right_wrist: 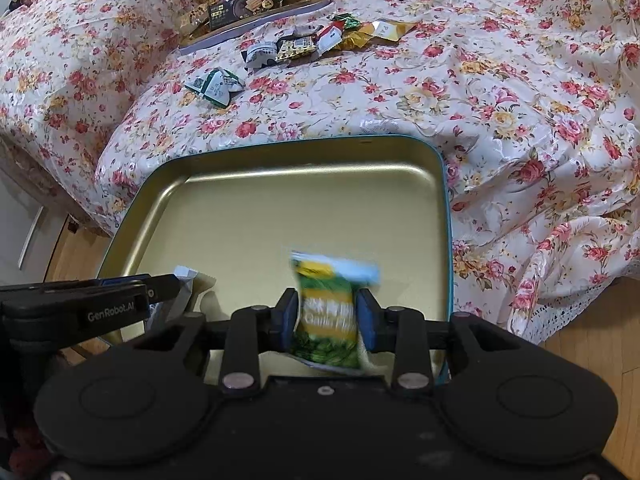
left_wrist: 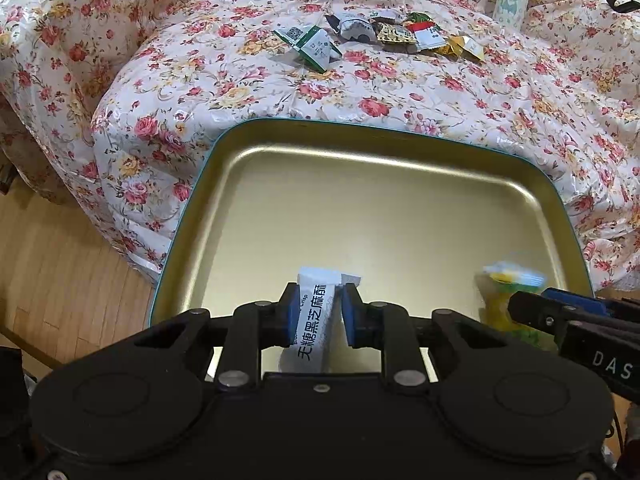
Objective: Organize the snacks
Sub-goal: 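Open right tool to drop green pea bag into tray while left tool releases white packet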
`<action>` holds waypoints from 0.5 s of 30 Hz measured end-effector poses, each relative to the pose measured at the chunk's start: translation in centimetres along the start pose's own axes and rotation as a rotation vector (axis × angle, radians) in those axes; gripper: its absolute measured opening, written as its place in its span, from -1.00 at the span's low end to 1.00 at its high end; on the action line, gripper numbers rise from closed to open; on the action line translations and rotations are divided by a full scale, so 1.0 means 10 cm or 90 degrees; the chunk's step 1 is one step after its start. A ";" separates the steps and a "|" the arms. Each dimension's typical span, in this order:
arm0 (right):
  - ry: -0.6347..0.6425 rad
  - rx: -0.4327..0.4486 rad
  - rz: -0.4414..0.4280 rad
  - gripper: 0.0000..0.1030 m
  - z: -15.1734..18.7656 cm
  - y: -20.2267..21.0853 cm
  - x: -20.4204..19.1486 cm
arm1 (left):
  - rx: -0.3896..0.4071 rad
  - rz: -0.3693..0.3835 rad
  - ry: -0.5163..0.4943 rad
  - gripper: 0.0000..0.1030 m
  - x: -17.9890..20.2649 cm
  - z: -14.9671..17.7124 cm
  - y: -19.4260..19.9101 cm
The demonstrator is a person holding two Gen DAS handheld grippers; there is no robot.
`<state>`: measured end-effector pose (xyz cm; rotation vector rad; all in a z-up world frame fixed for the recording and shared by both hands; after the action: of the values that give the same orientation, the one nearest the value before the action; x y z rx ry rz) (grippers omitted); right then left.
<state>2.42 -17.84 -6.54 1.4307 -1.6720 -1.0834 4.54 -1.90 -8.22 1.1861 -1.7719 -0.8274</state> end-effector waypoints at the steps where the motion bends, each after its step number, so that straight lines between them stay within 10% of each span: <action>1: 0.002 0.002 0.001 -0.31 0.00 0.01 0.00 | 0.000 0.000 -0.001 -0.41 0.00 0.00 0.00; 15: 0.026 0.036 0.018 -0.31 -0.02 0.08 -0.02 | 0.003 -0.013 -0.008 -0.41 0.01 0.01 0.02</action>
<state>2.31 -17.63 -5.69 1.4506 -1.7009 -0.9933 4.40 -1.94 -8.05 1.2063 -1.7748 -0.8453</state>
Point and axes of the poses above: each gripper's, at about its wrist camera, not at the fingertips, and y roughly against the way its jaws point, x to its right, z to its underside, the point moved 5 cm from there along -y, roughly the way its jaws point, and after that the axes turned 14 degrees about z, right-handed, at the moved point
